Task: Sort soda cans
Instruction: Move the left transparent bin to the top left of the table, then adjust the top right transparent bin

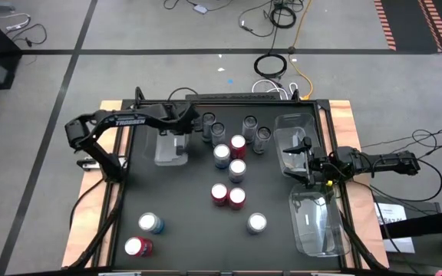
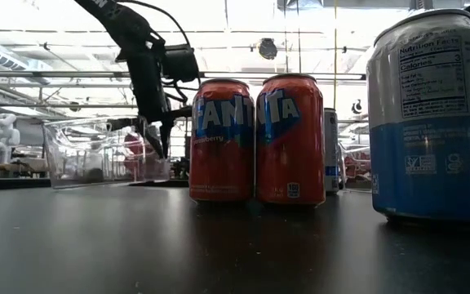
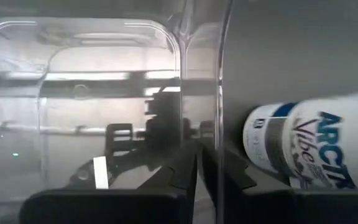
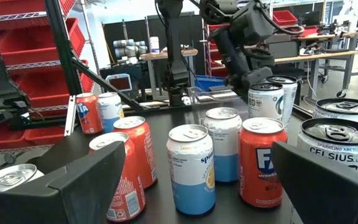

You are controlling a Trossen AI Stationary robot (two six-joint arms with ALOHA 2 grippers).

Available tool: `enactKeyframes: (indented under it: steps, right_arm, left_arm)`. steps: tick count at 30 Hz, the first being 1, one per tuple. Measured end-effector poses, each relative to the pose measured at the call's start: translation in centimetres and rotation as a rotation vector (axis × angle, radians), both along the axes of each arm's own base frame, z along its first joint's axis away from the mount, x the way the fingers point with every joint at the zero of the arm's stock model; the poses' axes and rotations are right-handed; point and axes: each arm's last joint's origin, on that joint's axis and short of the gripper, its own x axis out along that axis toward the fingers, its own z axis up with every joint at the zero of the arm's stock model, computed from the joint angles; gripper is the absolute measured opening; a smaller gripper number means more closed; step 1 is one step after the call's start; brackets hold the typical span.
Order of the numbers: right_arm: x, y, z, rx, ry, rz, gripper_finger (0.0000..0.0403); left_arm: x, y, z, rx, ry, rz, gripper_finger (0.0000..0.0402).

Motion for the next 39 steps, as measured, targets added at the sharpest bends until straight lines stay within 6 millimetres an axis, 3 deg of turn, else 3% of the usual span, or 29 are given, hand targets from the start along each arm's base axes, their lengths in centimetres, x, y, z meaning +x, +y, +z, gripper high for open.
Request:
enactKeyframes:
  steps: [28,39]
  right_arm:
    - [0.00,0.00,0.01,0.000,0.000,0.000,0.0396]
    - [0.00,0.00,0.00,0.000,0.000,0.000,0.0396]
  left_arm:
    - [0.13,-0.89,-0.04,-0.087,-0.021,0.022,0.0054]
    - [0.14,-0.90,-0.05,-0.093,-0.025,0.027,0.0158]
